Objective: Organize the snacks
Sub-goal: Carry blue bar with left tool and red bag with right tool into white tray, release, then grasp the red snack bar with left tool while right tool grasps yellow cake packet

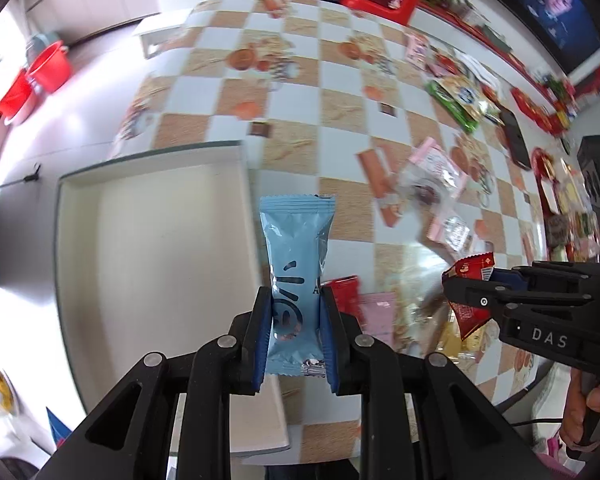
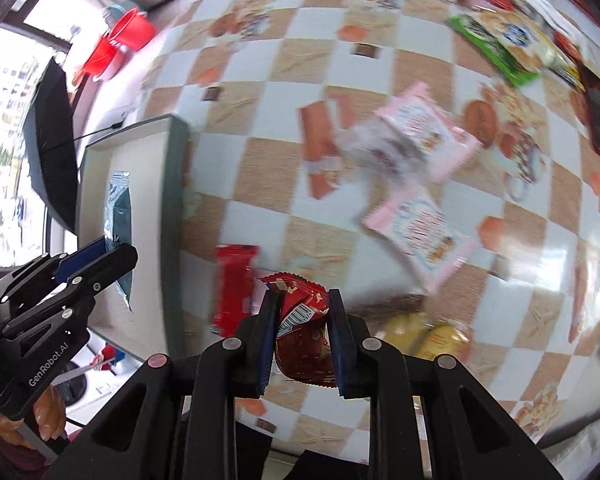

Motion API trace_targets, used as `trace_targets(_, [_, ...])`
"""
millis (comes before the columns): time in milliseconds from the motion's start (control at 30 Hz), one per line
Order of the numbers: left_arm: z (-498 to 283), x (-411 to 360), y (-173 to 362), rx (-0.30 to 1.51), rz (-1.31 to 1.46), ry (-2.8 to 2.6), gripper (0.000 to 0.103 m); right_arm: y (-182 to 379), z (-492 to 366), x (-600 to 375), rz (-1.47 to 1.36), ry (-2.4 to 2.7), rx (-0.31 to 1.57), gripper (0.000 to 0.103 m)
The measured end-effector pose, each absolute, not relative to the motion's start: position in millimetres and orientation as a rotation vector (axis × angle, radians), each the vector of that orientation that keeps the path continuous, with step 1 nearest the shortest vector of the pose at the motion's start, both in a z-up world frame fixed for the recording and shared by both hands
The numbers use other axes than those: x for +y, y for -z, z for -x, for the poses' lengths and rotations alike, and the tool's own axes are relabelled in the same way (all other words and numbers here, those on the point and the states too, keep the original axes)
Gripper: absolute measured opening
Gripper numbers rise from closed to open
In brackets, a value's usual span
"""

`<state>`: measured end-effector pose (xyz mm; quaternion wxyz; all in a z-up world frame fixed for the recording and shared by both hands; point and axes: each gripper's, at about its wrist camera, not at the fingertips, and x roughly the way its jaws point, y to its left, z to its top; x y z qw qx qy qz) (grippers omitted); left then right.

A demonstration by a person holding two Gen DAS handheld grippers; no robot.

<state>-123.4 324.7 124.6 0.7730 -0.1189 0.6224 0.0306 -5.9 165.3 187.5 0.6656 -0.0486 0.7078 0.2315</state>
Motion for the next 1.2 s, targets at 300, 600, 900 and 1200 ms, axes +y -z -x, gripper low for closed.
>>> trace_targets(300, [173,392,-100,1.395,0.34,-0.227,0.025,-176,32,268,0.195,-0.701,1.651,0.025])
trace_targets(600, [206,415,-73,1.468,0.328,-0.306,0.031,-159,63,337,0.277,-0.8,1.69,0.025])
trace_targets(900, [205,410,-82,1.439,0.251,-0.272,0.075,-152,55,328,0.256,-0.701,1.69,0.103])
trace_targets(1200, [164,335,-106,1.408,0.15,0.048,0.077,-137,32,174,0.074,-0.337,1.717,0.103])
